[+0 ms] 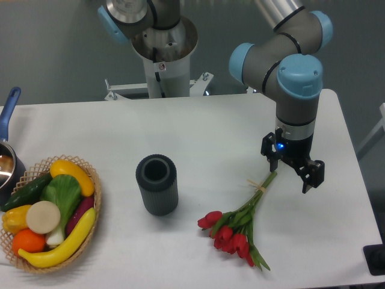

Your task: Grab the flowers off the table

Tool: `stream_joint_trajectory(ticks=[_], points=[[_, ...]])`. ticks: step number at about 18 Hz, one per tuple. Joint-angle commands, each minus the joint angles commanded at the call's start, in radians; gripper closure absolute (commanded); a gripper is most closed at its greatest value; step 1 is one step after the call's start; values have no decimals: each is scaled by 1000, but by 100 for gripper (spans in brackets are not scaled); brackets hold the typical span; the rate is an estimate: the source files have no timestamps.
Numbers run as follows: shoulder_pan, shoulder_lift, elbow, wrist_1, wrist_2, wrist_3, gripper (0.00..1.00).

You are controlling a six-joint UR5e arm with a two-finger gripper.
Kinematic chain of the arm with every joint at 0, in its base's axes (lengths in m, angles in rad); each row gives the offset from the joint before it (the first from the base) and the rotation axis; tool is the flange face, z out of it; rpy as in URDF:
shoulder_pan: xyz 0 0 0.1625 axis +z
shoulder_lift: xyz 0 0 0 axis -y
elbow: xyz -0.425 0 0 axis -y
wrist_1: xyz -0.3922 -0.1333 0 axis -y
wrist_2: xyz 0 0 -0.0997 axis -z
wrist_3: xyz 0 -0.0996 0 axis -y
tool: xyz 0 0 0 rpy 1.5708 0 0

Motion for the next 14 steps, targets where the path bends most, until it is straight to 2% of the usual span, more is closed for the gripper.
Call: stream_joint_trajectory(ticks=[8,14], points=[[-5,0,-2,-2,-5,-17,0],[-23,-12,-18,0,-2,-130,0]])
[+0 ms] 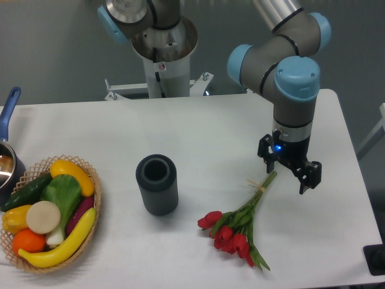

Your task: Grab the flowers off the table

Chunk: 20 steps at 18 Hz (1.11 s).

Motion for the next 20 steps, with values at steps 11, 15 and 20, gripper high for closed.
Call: stream_joint_trajectory(ticks=[11,15,20], points=[[-86,-81,12,41,-3,-150,0],[-97,-95,-3,41,-3,-187,0],[-98,-109,3,43,-6,-298,0]])
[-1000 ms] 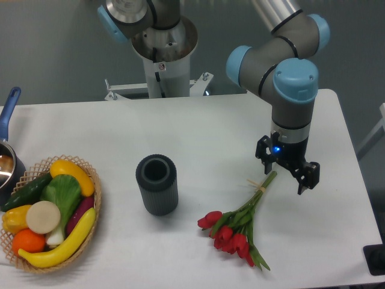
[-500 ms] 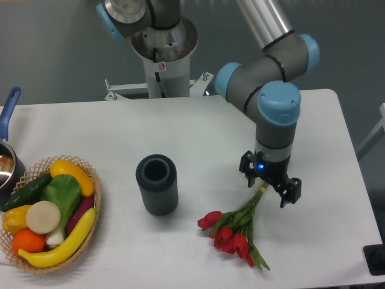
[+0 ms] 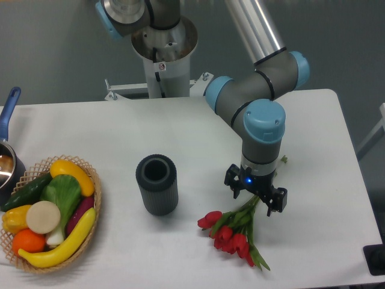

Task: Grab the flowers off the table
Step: 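Lower the open gripper down onto the tulip stems near the blooms, then close the gripper around the bundled tulip stems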

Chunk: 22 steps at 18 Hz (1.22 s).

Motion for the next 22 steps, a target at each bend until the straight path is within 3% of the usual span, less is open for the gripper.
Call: stream_joint_trajectory(ticks=[5,11,22], points=[[0,-20,5,5,-26,69,0],[8,-43,-52,6,-18,242,0],[23,-81,-40,6,-18,221,0]])
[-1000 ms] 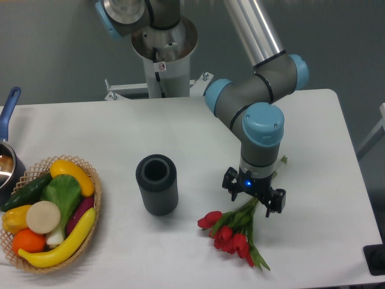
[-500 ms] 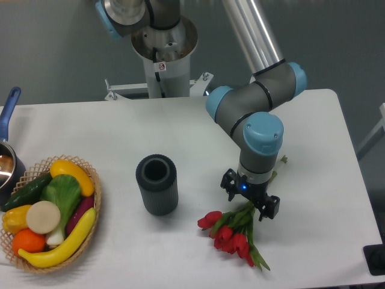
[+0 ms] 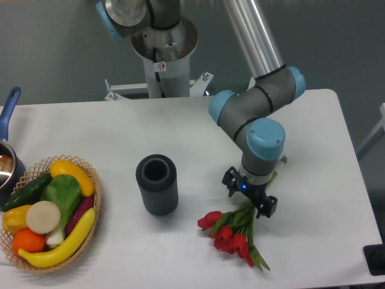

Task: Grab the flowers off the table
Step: 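Close the gripper around the bundled tulip stems, then lift the gripped red tulips up off the table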

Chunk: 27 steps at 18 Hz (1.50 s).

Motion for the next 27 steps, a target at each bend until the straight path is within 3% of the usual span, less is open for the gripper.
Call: stream_joint_trajectory(ticks=[3,10,17,23,27], points=[[-2,-2,-2,2,0,-6,0],[-2,-5,5,6,0,-6,50],[-2,-3,18,6,-2,-14,87],[3,11,34,6,-8,-29,87],[9,92,40,5,-69,-32,87]])
